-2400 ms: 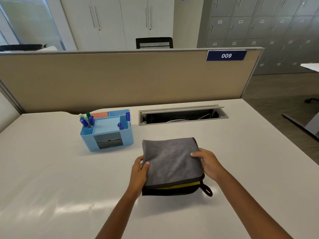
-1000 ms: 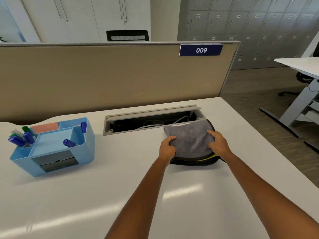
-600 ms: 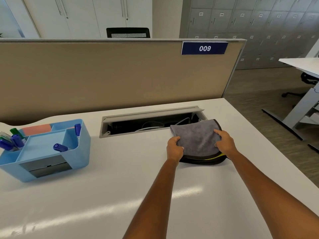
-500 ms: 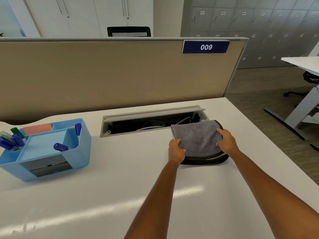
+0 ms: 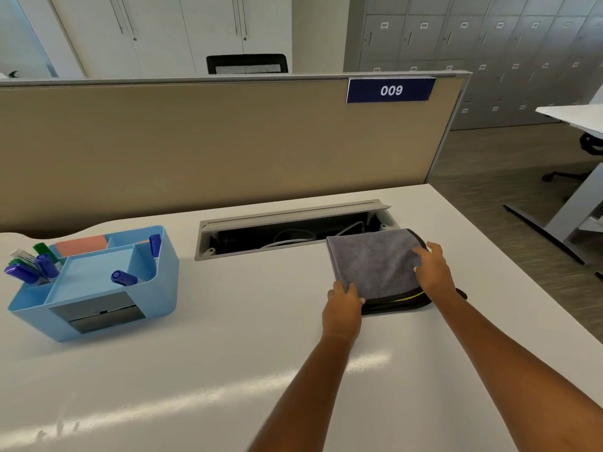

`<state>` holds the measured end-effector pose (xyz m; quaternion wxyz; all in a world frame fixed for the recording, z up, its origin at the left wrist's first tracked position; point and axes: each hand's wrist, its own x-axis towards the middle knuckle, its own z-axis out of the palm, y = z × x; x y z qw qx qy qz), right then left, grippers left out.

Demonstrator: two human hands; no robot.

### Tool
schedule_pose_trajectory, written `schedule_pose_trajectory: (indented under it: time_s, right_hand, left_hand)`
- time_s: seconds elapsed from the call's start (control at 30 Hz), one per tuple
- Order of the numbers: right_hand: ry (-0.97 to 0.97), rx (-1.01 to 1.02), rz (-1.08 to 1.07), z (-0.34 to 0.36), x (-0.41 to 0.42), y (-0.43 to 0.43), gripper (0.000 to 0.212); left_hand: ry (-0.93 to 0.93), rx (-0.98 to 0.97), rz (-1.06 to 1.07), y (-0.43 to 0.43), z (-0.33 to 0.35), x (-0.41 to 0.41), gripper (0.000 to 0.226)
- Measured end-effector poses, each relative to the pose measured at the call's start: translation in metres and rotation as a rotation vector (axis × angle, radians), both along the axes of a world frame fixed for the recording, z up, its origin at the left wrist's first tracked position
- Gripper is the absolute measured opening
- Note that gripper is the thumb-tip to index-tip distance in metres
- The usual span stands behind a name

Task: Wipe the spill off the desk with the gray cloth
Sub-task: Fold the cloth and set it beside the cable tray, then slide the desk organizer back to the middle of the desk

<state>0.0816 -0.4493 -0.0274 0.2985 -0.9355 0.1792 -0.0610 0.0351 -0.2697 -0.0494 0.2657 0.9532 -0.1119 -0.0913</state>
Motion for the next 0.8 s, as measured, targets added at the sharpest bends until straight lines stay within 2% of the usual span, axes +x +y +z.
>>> schedule_pose_trajectory:
  time_s: [0.1,0.2,0.37,0.53,0.6,0.67,0.73,0.8]
  right_hand:
    - [0.178,-0.142,0.033,-0.003,0.002,-0.003,0.041]
    - [0.334,-0.33,0.093,-0.008,-0.008,-0.001,0.049]
    - [0.191,-0.541,0.073,-0.021,-0.031,0.018,0.053]
    - [0.247,-0.507,0.126,-0.036,-0.05,0.043,0.056]
    - [0.192,-0.484,0.111,-0.034,-0.054,0.056,0.059]
    - [0.057,-0.457,0.144,-0.025,-0.056,0.077,0.065]
    - [-0.039,-0.37,0.213,-0.019,-0.053,0.103,0.058]
    - [-0.086,-0.147,0.276,-0.013,-0.047,0.134,0.052]
  left_hand:
    - [0.003,0.157,-0.075,0.002,-0.002,0.0,0.055]
    - [-0.018,0.255,-0.101,0.007,-0.007,-0.005,0.061]
    - [-0.073,0.294,-0.068,0.032,-0.014,-0.015,0.057]
    - [-0.037,0.304,0.047,0.083,-0.025,-0.03,0.054]
    - [-0.065,0.235,0.034,0.105,-0.025,-0.037,0.05]
    - [-0.182,0.107,0.074,0.126,-0.023,-0.044,0.045]
    - [-0.318,-0.093,0.241,0.147,-0.019,-0.052,0.04]
    - [-0.436,-0.266,0.483,0.172,-0.015,-0.057,0.034]
